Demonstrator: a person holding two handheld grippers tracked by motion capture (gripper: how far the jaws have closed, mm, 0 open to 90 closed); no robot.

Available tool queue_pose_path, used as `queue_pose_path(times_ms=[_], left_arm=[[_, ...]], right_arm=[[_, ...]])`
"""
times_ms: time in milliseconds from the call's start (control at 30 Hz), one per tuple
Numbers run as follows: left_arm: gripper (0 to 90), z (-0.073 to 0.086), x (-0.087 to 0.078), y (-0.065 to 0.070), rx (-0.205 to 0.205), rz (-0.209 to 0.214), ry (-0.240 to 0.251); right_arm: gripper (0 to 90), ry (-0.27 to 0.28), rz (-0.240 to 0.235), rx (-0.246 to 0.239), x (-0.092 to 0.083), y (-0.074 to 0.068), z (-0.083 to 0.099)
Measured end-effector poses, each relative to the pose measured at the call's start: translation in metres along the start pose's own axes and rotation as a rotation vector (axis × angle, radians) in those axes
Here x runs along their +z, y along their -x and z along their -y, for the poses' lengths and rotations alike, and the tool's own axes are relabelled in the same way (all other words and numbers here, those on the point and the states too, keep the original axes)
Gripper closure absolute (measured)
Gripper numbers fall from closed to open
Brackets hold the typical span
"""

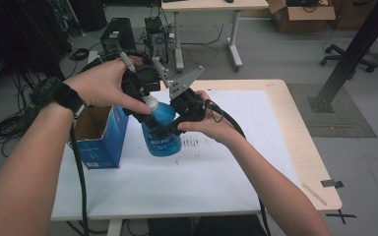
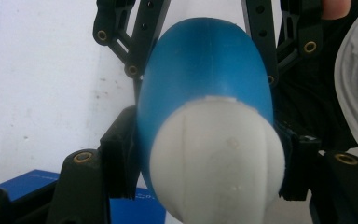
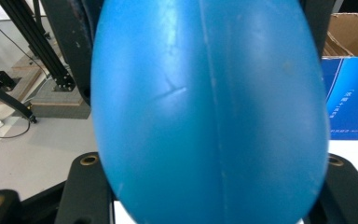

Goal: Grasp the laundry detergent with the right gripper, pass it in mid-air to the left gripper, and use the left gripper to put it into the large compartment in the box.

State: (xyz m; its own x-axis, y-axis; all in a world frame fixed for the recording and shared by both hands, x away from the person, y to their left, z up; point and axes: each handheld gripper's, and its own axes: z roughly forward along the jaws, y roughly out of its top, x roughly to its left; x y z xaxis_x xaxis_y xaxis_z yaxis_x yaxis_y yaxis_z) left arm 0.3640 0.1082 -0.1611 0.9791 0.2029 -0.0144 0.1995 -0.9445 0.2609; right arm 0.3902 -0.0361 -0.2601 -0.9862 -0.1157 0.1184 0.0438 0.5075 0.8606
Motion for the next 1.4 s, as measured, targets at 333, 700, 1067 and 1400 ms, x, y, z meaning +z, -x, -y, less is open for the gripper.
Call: queue_pose_path(times_ms=[333, 700, 1067, 1400], left_arm=[[37.9, -0.001, -0.016, -0.009, -0.077, -0.038, -0.028], [37.9, 0.018, -0.069, -0.035, -0.452, -0.175, -0.029], [38.0, 0.054, -0.100, -0.058, -0.926, -0.360, -0.018], [38.0, 0.102, -0.104, -0.070, -1.188, -0.419, 0.001]], right_arm=[[5.2, -0.089, 0.074, 0.033, -0.014, 0.000, 0.014], [4.8, -0.213, 0.242, 0.099, -0.075, 0.003, 0.071], [5.5, -0.327, 0.395, 0.183, -0.147, -0.007, 0.130], [5.7, -0.330, 0.488, 0.267, -0.205, -0.019, 0.168]])
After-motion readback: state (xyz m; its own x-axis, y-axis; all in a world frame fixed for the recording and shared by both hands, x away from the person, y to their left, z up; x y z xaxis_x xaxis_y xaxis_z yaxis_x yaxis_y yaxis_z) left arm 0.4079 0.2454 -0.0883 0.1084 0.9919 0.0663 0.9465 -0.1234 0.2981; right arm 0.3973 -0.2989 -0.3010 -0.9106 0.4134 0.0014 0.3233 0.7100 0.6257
